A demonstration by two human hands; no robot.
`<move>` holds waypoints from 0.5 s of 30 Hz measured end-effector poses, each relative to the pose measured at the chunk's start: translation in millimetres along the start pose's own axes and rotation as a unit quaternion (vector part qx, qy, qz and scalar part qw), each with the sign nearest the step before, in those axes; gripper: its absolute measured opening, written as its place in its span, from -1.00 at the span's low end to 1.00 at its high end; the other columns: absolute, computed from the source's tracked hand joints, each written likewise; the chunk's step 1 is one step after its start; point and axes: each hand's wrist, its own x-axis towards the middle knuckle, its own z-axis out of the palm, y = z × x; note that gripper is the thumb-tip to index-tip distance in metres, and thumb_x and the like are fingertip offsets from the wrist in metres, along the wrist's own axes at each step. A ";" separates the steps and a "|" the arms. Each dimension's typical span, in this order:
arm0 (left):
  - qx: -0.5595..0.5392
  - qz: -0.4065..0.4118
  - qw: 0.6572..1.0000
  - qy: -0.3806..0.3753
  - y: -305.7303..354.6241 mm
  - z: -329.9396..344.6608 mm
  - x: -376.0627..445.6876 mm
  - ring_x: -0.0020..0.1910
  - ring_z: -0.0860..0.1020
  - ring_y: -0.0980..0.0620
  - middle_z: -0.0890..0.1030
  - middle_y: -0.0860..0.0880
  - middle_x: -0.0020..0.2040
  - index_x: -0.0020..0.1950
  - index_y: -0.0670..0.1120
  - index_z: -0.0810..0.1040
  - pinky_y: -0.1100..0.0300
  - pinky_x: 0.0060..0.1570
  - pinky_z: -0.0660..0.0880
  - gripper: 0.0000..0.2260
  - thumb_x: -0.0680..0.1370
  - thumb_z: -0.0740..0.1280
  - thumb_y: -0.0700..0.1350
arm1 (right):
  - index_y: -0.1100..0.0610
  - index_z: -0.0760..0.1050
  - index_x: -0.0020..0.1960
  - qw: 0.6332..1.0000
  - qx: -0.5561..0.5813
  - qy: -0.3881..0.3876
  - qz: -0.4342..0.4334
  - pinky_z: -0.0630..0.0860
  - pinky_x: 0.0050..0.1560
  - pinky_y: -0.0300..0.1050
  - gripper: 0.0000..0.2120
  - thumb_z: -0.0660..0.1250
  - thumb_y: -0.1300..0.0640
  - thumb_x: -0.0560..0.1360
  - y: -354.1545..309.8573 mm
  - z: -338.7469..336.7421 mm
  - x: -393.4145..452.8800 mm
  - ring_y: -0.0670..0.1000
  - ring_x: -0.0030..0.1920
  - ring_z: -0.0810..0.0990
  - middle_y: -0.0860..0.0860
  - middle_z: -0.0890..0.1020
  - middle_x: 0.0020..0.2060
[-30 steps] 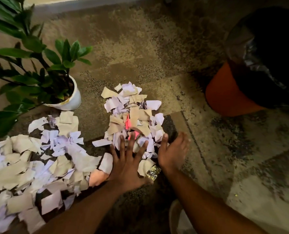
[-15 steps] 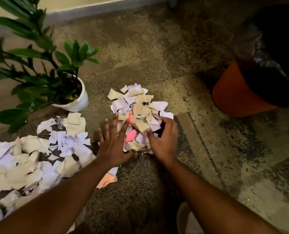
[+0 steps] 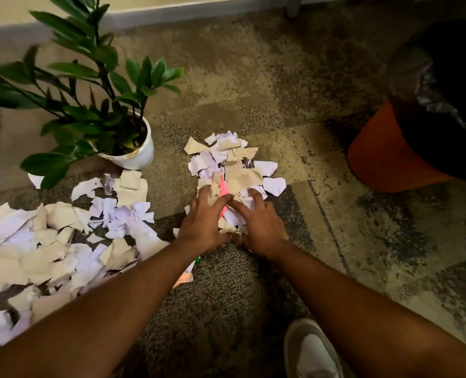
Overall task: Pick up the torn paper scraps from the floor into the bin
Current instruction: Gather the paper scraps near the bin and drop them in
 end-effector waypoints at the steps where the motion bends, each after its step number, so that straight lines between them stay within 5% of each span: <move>1: -0.023 0.004 1.000 0.016 0.2 2.5 0.8 0.40 0.28 -0.20 0.10 -0.10 0.44 0.43 0.19 0.29 -0.02 0.17 0.51 -0.23 0.29 0.56 0.10 | -0.36 0.09 0.53 1.000 0.009 0.013 -0.001 0.59 0.15 0.20 -0.20 0.49 -0.09 0.47 -0.6 0.4 0.9 0.29 0.40 0.33 0.08 0.05 0.58; 8: -0.156 -0.048 0.985 0.057 2.0 15.4 0.2 0.22 0.50 -0.11 0.29 -0.05 0.32 0.19 0.01 0.52 0.11 0.11 0.49 -0.52 0.33 0.58 -0.07 | -0.15 0.43 0.31 0.996 0.069 0.063 0.004 0.61 0.04 0.10 -0.53 0.49 0.07 0.47 2.9 12.9 2.6 0.23 0.21 0.50 0.08 0.29 0.41; 12: -0.055 -0.070 0.993 0.082 -2.2 6.1 0.4 0.19 0.48 -0.14 0.35 -0.01 0.29 0.30 0.14 0.35 0.01 0.03 0.52 -0.34 0.31 0.59 0.01 | -0.05 0.45 0.21 0.979 0.168 0.118 0.015 0.63 -0.02 0.08 -0.63 0.43 0.12 0.45 5.1 9.7 7.2 0.19 0.00 0.62 0.07 0.37 0.26; 15: 0.030 -0.118 0.992 0.045 -11.6 1.4 2.5 0.40 0.27 -0.23 0.19 -0.04 0.50 0.47 0.27 0.09 -0.18 0.25 0.39 -0.06 0.25 0.58 0.22 | -0.12 0.31 0.33 0.975 0.199 0.099 0.026 0.62 0.01 0.09 -0.40 0.37 -0.13 0.32 1.6 0.9 6.4 0.20 0.14 0.58 0.04 0.32 0.33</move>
